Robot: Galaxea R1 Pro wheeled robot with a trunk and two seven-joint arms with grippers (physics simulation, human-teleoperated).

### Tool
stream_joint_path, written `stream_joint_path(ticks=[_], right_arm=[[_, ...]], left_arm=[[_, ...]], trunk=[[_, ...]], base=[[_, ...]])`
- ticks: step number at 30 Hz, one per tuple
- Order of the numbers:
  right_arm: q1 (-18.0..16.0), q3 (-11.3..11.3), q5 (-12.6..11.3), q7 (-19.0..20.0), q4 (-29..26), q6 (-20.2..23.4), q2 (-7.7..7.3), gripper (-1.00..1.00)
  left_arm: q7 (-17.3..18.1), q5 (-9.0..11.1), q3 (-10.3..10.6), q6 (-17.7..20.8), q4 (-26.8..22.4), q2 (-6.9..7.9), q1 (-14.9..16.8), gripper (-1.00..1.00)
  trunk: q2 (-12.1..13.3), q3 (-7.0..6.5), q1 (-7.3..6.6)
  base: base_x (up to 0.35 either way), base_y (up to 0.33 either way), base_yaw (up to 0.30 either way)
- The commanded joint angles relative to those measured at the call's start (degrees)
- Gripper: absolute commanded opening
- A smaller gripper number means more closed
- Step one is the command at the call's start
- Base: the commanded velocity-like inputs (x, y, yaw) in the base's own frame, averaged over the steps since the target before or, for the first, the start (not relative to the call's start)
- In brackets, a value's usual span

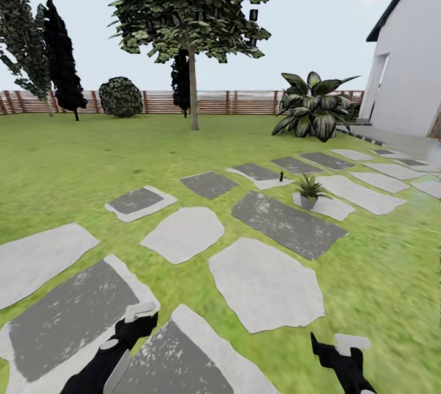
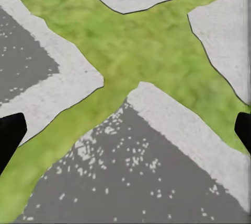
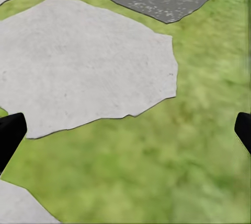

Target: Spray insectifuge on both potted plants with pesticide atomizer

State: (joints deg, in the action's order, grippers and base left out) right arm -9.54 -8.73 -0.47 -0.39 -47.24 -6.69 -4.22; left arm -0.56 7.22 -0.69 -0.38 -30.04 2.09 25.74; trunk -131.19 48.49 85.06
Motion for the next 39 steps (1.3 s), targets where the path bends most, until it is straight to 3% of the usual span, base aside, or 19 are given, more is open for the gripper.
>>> stream_joint_path(ticks=[1, 25, 39], right_arm=[[0.0, 0.0, -0.1, 0.0, 0.0, -0.2, 0.0, 1.0], [0.0, -0.3, -0.1, 0.0, 0.0, 0.0, 0.0, 1.0], [0.0, -0.3, -0.1, 0.0, 0.0, 0.0, 0.0, 1.0]], left_arm=[[-0.1, 0.6, 0.1, 0.0, 0.0, 0.02, 0.0, 1.0], [-0.1, 0.6, 0.2, 0.0, 0.0, 0.02, 0.0, 1.0], [-0.1, 0.6, 0.1, 0.0, 0.0, 0.02, 0.0, 1.0]], trunk=[[0.0, 0.06, 0.02], [0.0, 0.06, 0.02], [0.0, 0.06, 0.02]], base=[[0.332, 0.0, -0.137], [0.332, 0.0, -0.024], [0.332, 0.0, -0.204]])
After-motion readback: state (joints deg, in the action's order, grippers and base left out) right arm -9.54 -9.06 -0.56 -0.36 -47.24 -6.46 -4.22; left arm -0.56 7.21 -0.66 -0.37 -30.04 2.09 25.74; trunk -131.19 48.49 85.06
